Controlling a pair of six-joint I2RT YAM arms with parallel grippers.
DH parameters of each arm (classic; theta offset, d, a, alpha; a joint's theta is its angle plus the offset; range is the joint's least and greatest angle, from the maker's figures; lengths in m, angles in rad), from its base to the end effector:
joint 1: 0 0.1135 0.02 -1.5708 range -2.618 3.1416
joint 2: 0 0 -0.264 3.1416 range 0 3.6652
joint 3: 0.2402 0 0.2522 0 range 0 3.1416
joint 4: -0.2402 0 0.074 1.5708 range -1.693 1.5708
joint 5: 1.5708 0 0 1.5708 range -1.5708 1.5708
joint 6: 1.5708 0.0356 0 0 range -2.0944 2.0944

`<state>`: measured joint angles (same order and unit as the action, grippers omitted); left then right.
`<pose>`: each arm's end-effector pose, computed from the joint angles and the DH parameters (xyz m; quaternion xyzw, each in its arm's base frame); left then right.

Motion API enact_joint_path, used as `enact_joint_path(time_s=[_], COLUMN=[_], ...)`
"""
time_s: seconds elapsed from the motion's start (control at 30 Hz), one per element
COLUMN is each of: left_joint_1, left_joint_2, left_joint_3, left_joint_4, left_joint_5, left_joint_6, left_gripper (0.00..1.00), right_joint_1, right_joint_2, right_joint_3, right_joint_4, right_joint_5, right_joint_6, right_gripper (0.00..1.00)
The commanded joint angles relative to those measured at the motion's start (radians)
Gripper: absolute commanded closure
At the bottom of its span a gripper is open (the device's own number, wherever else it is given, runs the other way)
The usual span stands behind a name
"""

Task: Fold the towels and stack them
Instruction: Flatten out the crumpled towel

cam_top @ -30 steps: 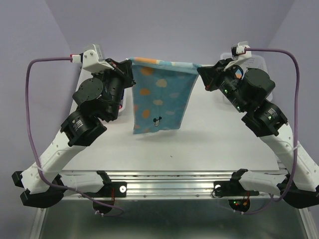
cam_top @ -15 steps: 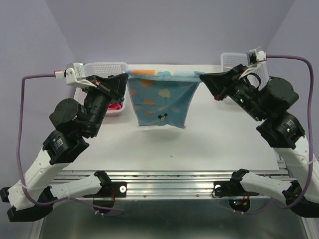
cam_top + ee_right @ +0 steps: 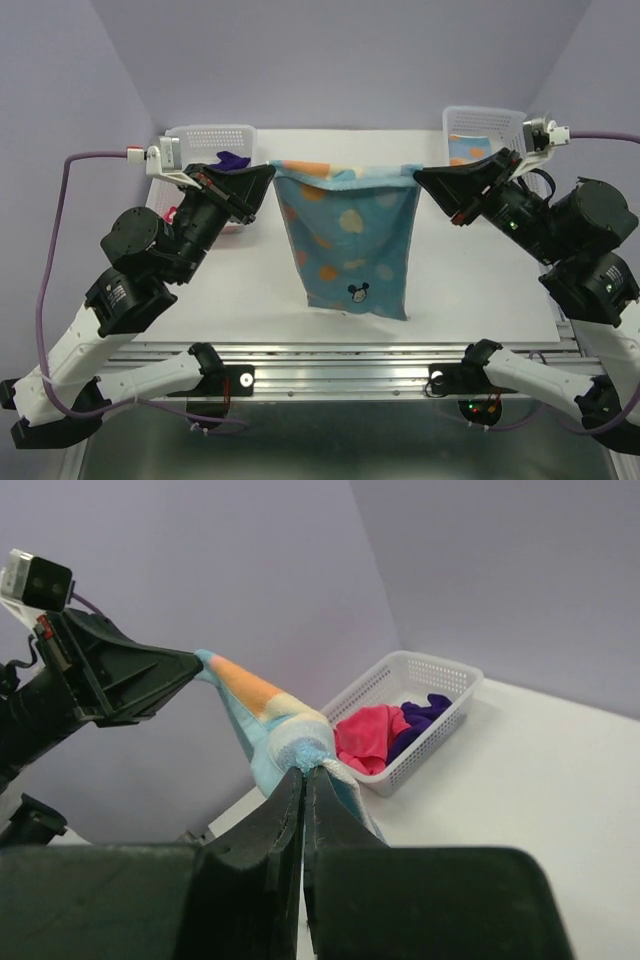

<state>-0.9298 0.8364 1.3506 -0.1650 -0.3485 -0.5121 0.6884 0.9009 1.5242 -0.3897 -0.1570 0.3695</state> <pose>0.0862 -0.0952 0.5189 -0.0218 0.5820 -0.4579 0.6717 0.0939 0.0844 0.5374 -0.1589 0.6004 0.4367 0.6508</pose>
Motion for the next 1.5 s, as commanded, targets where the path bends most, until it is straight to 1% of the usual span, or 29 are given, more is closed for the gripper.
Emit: enact_joint_path(time_s=[0.0,0.07,0.1,0.17,0.2,0.27,0.3,0.33,0.4,0.43,0.47,0.53,0.63,0.67,0.7,0.77,0.8,0.83,0.87,1.0,1.07,1.23,1.37,1.47], left_joint_1=[-0.004,-0.004,-0.003,-0.003,0.008,0.035,0.095,0.135,0.241,0.325,0.351,0.402,0.468,0.485,0.497,0.54,0.549,0.56,0.574,0.603,0.612,0.64,0.658,0.669], left_joint_2=[0.015,0.03,0.036,0.055,0.079,0.105,0.134,0.165,0.196,0.214,0.252,0.294,0.401,0.423,0.447,0.527,0.556,0.584,0.642,0.782,0.858,0.986,1.087,1.144], left_joint_3=[-0.001,-0.031,-0.05,-0.064,-0.071,-0.09,-0.094,-0.103,-0.117,-0.129,-0.131,-0.12,-0.094,-0.087,-0.078,-0.039,-0.024,0.005,0.018,0.091,0.148,0.272,0.347,0.406], left_joint_4=[0.062,0.082,0.096,0.099,0.101,0.111,0.119,0.136,0.16,0.163,0.204,0.225,0.284,0.294,0.301,0.317,0.32,0.321,0.328,0.338,0.337,0.328,0.306,0.277], left_joint_5=[-0.062,-0.099,-0.145,-0.197,-0.242,-0.263,-0.244,-0.157,-0.052,-0.014,0.014,0.023,0.109,0.123,0.137,0.178,0.19,0.201,0.215,0.259,0.272,0.276,0.302,0.295], left_joint_6=[0.017,0.035,0.047,0.058,0.064,0.067,0.064,0.061,0.046,0.041,0.041,0.058,0.073,0.076,0.08,0.084,0.09,0.096,0.101,0.095,0.095,0.09,0.084,0.086], left_gripper=[1.0,1.0,1.0,1.0,1.0,1.0,1.0,1.0,1.0,1.0,1.0,1.0,1.0,1.0,1.0,1.0,1.0,1.0,1.0,1.0,1.0,1.0,1.0,1.0], right_joint_1=[-0.001,-0.001,-0.001,-0.001,-0.001,-0.001,-0.001,-0.001,-0.003,-0.004,-0.006,-0.033,-0.117,-0.148,-0.202,-0.24,-0.26,-0.273,-0.3,-0.369,-0.386,-0.443,-0.477,-0.492], right_joint_2=[0.01,0.009,0.009,0.019,0.032,0.082,0.102,0.146,0.188,0.213,0.254,0.302,0.424,0.424,0.469,0.521,0.573,0.599,0.625,0.751,0.817,0.941,1.044,1.124], right_joint_3=[-0.055,-0.093,-0.145,-0.183,-0.203,-0.236,-0.243,-0.254,-0.257,-0.256,-0.248,-0.234,-0.202,-0.202,-0.202,-0.193,-0.179,-0.165,-0.15,-0.093,-0.059,0.037,0.16,0.24], right_joint_4=[0.018,0.063,0.084,0.138,0.153,0.189,0.205,0.239,0.271,0.302,0.314,0.347,0.38,0.38,0.423,0.472,0.489,0.494,0.492,0.525,0.548,0.558,0.539,0.487], right_joint_5=[0.115,0.19,0.251,0.313,0.356,0.399,0.434,0.454,0.505,0.523,0.542,0.542,0.472,0.435,0.359,0.309,0.291,0.281,0.245,0.14,0.11,0.033,-0.029,-0.059], right_joint_6=[-0.029,-0.037,-0.043,-0.063,-0.067,-0.089,-0.098,-0.113,-0.132,-0.153,-0.162,-0.178,-0.164,-0.153,-0.146,-0.138,-0.147,-0.149,-0.141,-0.104,-0.103,-0.096,-0.084,-0.086], right_gripper=[0.99,0.99,0.99,0.99,0.99,0.99,0.99,0.99,0.99,0.99,0.99,0.99,0.99,0.99,0.99,0.99,0.99,0.99,0.99,0.99,0.99,0.99,0.99,0.99])
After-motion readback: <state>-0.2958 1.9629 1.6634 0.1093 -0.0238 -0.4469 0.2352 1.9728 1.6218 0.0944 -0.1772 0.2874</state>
